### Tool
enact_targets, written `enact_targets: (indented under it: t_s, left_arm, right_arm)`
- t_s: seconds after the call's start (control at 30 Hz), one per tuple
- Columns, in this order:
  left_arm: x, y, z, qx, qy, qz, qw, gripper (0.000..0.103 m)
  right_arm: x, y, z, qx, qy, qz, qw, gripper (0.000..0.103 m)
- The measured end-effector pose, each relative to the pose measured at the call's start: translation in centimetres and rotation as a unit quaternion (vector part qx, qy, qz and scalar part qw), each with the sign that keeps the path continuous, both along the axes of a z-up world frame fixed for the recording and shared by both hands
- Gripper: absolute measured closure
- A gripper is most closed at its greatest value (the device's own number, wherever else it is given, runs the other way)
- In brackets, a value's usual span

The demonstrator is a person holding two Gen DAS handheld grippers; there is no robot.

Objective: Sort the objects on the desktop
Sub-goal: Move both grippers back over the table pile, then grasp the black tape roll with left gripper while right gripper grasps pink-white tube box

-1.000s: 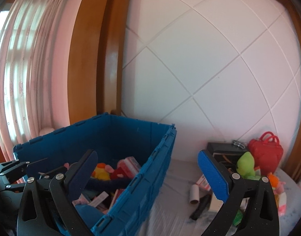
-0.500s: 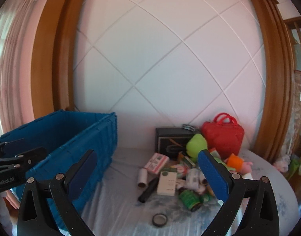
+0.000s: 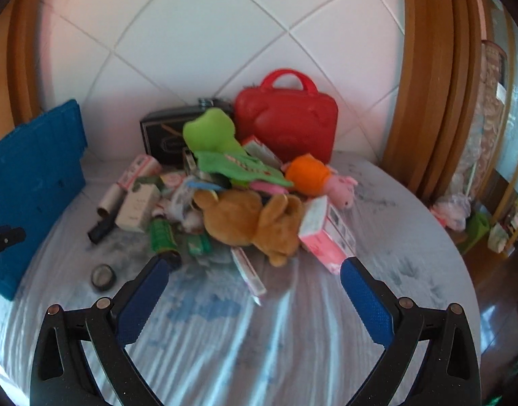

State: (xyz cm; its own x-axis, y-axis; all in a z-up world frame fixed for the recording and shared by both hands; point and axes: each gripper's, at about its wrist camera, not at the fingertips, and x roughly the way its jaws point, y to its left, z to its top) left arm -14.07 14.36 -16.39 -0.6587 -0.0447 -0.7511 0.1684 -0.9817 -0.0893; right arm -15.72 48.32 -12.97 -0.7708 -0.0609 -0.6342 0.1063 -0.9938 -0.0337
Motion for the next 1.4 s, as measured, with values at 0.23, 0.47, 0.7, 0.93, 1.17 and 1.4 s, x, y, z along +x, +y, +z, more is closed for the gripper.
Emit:
enact_targets:
  t_s: [0.23, 0.47, 0.7, 0.93, 1.17, 1.4]
  left_arm:
    - [-1.5, 0.8, -7.0, -0.015, -0.074, 0.053, 0.9957, 0.036]
    - [-4.8, 1.8, -10.8, -0.022, -0.107, 0.048, 0.9928, 0.036]
    - [-8.9, 1.1, -13.7, -0.024, -0.132, 0.046, 0.9898, 0.036]
    - [-9.9, -0.1, -15.8, 0.001, -0.124, 0.050, 0.9910, 0.036]
    - [-8.7, 1.2, -13.2, 0.010, -0.079, 0.030, 0.9964, 0.036]
    - [-9.7, 2.2, -16.2, -0.020, -0.112, 0.038, 0.9927, 0.027]
  right_arm:
    - [-3.1, 5.0, -7.2, -0.006, -0.095, 0.004, 0.995, 0.000]
    - [-5.9, 5.0, -10.6, -0.023, -0.138, 0.023, 0.990, 0.000]
    - [-10.1, 2.2, -13.2, -0.021, -0.167, 0.044, 0.985, 0.000]
    - [-14.1, -0.3, -16.7, -0.012, -0.196, 0.058, 0.979, 0.000]
    - [-14.5, -1.1, -19.2, 0.021, -0.187, 0.057, 0.980, 0.000]
    - [-14.4, -0.6, -19.7, 0.022, -0.180, 0.068, 0.981, 0.000]
